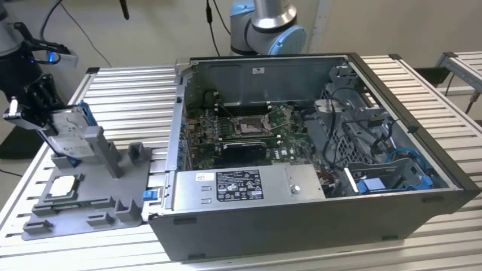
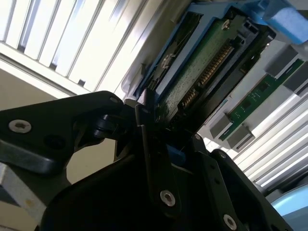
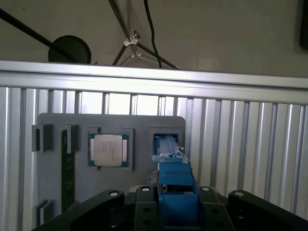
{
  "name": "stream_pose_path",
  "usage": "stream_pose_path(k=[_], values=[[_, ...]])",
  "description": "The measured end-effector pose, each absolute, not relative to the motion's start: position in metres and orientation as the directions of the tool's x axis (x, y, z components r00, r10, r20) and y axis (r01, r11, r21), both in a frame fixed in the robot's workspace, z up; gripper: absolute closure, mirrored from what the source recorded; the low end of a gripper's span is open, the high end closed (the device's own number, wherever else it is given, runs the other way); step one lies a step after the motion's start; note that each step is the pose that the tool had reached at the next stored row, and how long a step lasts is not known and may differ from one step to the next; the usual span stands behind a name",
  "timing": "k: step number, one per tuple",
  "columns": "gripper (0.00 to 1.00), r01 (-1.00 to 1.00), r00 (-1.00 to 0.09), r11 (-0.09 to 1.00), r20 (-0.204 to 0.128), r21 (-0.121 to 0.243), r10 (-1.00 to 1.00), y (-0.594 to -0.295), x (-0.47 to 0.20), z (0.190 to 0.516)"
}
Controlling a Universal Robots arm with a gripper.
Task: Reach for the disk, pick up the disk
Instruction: 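Pick up the disk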
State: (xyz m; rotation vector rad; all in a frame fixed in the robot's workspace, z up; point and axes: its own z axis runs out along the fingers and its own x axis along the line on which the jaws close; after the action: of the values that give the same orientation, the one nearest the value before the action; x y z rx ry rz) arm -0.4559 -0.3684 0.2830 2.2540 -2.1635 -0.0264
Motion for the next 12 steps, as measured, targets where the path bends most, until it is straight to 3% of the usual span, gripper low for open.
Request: stream_pose_path(k=[12], values=[[1.00, -0.999, 0.041, -0.041, 0.000, 0.024, -0.999, -0.368, -0.456, 0.299]])
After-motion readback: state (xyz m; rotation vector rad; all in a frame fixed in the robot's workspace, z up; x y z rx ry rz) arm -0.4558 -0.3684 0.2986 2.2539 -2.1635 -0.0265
